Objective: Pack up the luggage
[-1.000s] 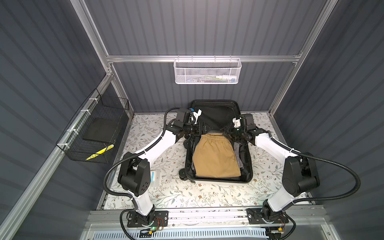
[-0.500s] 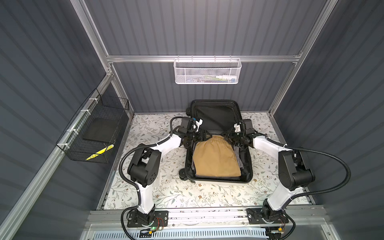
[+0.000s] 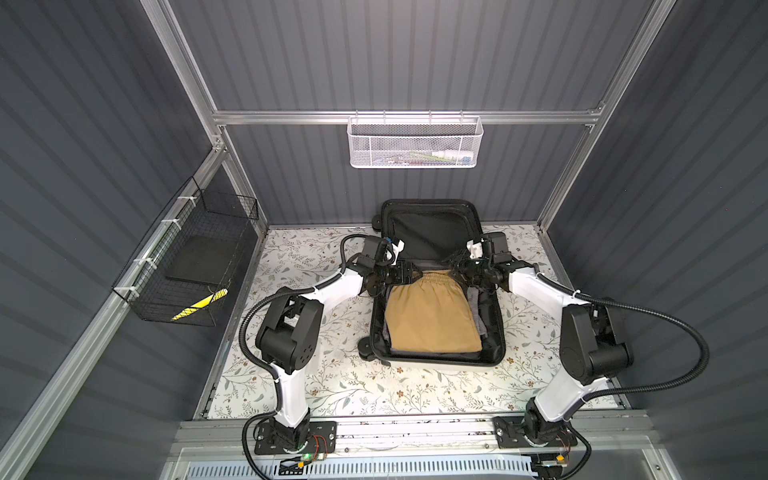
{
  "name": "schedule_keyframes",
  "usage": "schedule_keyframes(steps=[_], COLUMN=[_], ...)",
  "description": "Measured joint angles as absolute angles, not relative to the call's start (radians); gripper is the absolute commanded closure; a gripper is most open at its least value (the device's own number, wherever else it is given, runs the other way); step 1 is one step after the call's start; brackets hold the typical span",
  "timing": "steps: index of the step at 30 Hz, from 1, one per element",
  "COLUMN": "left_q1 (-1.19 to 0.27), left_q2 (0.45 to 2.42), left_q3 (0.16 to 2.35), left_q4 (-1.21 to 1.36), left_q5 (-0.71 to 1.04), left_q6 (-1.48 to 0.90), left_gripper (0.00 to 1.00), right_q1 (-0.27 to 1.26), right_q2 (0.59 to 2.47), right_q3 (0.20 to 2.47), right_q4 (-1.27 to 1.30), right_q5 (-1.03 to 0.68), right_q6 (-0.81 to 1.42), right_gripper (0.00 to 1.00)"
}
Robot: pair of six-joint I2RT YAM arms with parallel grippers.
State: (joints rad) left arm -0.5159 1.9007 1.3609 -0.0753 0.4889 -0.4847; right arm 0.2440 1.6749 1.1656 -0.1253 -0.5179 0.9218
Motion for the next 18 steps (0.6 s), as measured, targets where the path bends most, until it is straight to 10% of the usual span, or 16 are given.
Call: schedule_keyframes(steps=[18], left_q1=[-0.516], left_q2=[1.62], left_q3=[1.33], left_q4=[-0.213], left_q5=[0.317], left_q6=[-0.436], left_gripper=[0.0], right_q1=[0.333], right_q2=[1.195], right_q3=[0.814], right_q4=[-0.255], right_q5=[-0.46], right_q6=[0.887], right_gripper=[0.26])
